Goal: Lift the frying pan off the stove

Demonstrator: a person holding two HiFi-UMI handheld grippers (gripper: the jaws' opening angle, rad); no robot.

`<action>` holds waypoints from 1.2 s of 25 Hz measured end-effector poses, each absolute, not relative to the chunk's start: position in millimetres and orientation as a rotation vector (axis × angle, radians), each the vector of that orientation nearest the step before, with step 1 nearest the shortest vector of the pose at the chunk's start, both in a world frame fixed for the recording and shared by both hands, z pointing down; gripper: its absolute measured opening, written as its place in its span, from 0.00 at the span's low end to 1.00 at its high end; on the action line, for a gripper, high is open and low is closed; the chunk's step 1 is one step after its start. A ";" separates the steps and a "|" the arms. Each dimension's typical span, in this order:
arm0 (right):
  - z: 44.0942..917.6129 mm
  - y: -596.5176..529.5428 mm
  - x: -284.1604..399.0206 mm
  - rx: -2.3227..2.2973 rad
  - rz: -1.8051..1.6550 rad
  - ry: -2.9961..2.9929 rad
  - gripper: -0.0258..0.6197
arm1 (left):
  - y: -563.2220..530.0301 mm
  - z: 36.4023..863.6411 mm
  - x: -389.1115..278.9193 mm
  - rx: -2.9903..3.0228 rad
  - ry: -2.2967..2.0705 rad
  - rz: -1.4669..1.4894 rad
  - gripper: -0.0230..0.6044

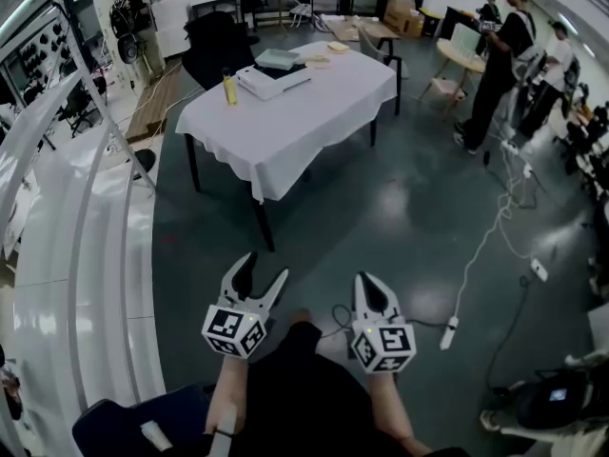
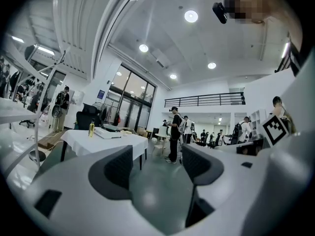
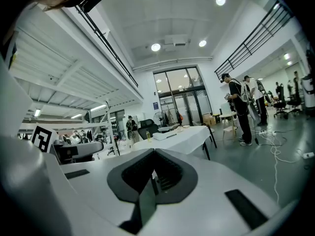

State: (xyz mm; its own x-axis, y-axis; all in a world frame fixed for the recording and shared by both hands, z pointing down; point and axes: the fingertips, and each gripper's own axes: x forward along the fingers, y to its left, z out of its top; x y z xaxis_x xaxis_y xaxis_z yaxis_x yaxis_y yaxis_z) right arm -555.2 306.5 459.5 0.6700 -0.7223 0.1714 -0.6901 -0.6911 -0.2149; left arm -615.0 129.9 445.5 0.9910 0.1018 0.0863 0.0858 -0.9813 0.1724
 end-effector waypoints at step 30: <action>452.0 225.2 -350.9 -2.763 -0.400 1.244 0.05 | 47.3 437.2 -403.6 2.939 0.087 0.124 0.52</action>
